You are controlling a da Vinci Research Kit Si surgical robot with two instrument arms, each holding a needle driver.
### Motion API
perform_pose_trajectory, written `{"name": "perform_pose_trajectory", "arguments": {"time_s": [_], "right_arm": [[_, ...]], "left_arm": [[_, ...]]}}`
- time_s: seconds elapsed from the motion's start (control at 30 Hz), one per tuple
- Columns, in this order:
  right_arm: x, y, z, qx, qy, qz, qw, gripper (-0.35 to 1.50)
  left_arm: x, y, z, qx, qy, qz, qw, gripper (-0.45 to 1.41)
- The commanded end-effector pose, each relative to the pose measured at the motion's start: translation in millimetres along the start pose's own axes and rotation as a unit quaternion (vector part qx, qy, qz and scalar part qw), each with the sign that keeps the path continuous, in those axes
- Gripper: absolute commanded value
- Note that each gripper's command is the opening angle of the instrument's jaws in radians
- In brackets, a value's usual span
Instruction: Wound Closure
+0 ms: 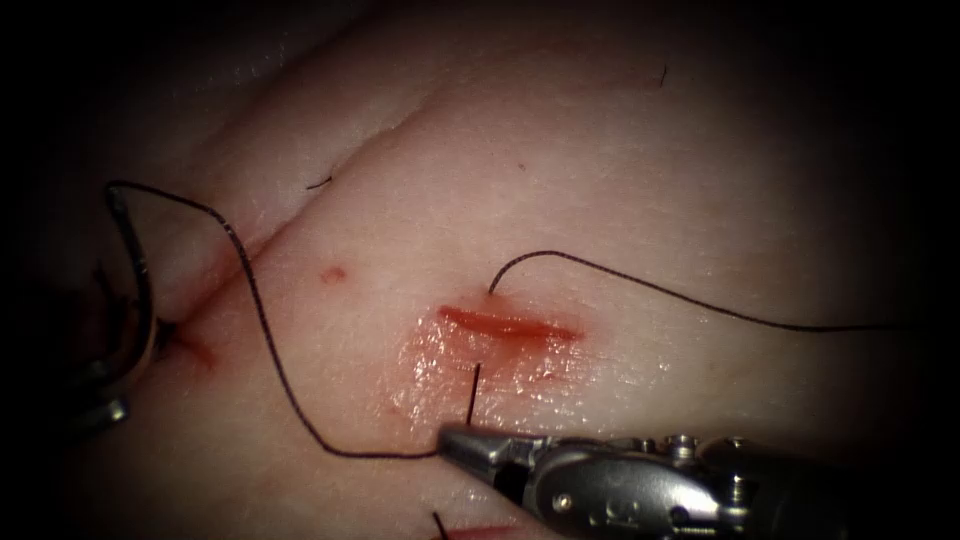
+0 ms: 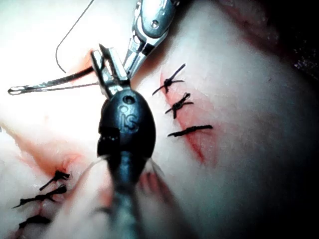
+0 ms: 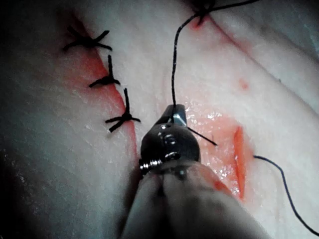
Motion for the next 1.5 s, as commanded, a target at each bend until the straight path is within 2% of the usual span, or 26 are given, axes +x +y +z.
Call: {"name": "perform_pose_trajectory", "arguments": {"time_s": [0.03, 0.17, 0.53, 0.63, 0.77, 0.8, 0.83, 0.9, 0.93, 1.03, 1.07, 1.1, 1.17, 1.33, 1.5], "right_arm": [[0.7, -0.6, 0.7, -0.001, 0.005, -0.001, 1.0, -0.35], [1.8, -1.6, 0.6, -0.004, 0.016, 0.002, 1.0, -0.35], [8.2, -3.4, 0.0, -0.007, 0.047, 0.008, 0.999, -0.35], [8.8, -3.4, -0.1, -0.01, 0.053, 0.015, 0.998, -0.35], [8.1, -2.8, 0.4, -0.007, 0.046, 0.026, 0.999, -0.33], [7.6, -2.4, 0.8, -0.008, 0.037, 0.034, 0.999, 0.32], [7.2, -2.0, 1.0, -0.01, 0.034, 0.036, 0.999, 0.62], [6.3, -1.8, 1.2, -0.014, 0.031, 0.044, 0.998, 0.67], [5.9, -1.6, 1.3, -0.018, 0.032, 0.045, 0.998, 0.83], [4.6, -1.0, 1.4, -0.03, 0.038, 0.052, 0.997, 1.03], [4.0, -0.3, 1.4, -0.038, 0.043, 0.056, 0.997, 1.25], [3.6, 0.2, 1.2, -0.045, 0.047, 0.06, 0.996, 1.33], [3.2, 1.0, 0.8, -0.053, 0.051, 0.064, 0.995, 1.4], [1.3, 3.8, -0.6, -0.06, 0.048, 0.077, 0.994, 1.41], [-1.4, 3.8, 0.8, -0.062, 0.048, 0.063, 0.995, 1.43]], "left_arm": [[-0.5, 0.3, 0.6, 0.0, 0.001, 0.0, 1.0, -0.45], [-0.5, 0.3, 0.6, 0.0, 0.001, 0.0, 1.0, -0.45], [-0.6, 0.4, 0.7, -0.003, 0.003, 0.001, 1.0, -0.45], [-0.6, 0.5, 0.7, -0.002, 0.003, 0.001, 1.0, -0.45], [-0.6, 0.6, 0.7, -0.003, 0.005, 0.001, 1.0, -0.45], [-0.6, 0.6, 0.7, -0.003, 0.005, 0.001, 1.0, -0.45], [-0.6, 0.6, 0.7, -0.003, 0.005, 0.001, 1.0, -0.45], [-0.6, 0.6, 0.7, -0.004, 0.006, 0.001, 1.0, -0.45], [-0.6, 0.6, 0.7, -0.004, 0.006, 0.001, 1.0, -0.45], [-0.7, 0.6, 0.7, -0.005, 0.005, 0.002, 1.0, -0.45], [-0.7, 0.6, 0.7, -0.006, 0.005, 0.002, 1.0, -0.45], [-0.7, 0.6, 0.7, -0.006, 0.005, 0.002, 1.0, -0.45], [-0.7, 0.6, 0.7, -0.007, 0.004, 0.002, 1.0, -0.45], [-0.5, -0.1, 0.1, -0.006, 0.002, 0.015, 1.0, -0.45], [0.2, -1.6, -1.5, 0.016, -0.011, 0.032, 0.999, -0.45]]}}
